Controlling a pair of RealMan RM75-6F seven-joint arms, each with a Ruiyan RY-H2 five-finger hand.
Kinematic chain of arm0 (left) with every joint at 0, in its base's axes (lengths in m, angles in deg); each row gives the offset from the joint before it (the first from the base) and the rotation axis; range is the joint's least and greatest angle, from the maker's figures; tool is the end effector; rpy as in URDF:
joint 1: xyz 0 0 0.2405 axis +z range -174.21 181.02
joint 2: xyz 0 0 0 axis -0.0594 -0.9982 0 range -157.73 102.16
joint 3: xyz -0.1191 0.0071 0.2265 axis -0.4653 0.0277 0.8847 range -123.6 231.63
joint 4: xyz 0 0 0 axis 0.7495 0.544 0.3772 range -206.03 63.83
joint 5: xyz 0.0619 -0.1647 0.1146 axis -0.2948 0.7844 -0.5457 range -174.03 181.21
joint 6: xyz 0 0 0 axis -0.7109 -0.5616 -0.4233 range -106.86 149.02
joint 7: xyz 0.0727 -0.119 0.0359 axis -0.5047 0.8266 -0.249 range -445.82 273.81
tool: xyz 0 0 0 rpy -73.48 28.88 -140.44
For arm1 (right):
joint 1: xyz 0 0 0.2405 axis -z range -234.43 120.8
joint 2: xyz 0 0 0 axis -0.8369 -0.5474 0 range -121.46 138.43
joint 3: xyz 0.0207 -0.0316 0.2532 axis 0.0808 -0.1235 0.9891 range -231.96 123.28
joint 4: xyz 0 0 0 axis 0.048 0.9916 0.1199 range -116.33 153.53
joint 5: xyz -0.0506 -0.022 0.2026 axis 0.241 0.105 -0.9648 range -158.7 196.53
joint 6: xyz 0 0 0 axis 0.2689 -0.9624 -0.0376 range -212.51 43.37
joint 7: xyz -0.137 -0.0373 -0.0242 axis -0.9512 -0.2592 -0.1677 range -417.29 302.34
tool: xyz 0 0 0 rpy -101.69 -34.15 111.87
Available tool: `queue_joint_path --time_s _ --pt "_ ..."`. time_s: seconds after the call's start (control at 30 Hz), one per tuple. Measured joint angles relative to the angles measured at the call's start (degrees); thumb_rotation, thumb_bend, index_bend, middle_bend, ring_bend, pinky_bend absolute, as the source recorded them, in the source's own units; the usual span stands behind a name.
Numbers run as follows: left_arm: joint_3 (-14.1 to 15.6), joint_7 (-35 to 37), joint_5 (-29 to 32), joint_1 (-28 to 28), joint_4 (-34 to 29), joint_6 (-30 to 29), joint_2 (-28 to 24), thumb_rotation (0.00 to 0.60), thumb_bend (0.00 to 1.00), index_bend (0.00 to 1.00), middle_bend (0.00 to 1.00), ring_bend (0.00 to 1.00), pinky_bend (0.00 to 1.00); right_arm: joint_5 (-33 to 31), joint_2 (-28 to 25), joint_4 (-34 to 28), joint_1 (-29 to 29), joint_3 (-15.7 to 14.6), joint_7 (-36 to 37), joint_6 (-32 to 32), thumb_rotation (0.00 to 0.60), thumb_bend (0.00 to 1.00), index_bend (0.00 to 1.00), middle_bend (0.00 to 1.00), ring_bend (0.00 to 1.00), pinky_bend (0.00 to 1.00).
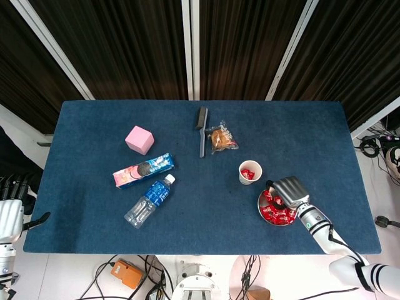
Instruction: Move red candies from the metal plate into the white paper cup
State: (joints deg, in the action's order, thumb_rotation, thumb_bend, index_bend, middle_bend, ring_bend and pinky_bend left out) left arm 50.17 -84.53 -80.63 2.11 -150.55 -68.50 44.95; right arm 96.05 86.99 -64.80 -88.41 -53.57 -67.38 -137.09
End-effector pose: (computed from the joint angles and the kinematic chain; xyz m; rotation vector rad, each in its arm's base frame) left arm -0.3491 0.1646 0.1462 -1.2732 -0.8424 -0.8628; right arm -0.2524 -0.2906 0.0180 1.9630 -0.9676 0.6834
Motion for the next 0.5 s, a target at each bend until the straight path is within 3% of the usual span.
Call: queue_joint_path --time_s 0.5 --pt "-0.17 0.40 0.41 0.63 0.22 -0.69 -0.19 0.600 0.00 0.09 0.09 0.00 0.00 0.28 1.07 1.51 -0.41 0.59 0.72 -0.12 0.600 0.48 0.63 0.93 1.00 1.00"
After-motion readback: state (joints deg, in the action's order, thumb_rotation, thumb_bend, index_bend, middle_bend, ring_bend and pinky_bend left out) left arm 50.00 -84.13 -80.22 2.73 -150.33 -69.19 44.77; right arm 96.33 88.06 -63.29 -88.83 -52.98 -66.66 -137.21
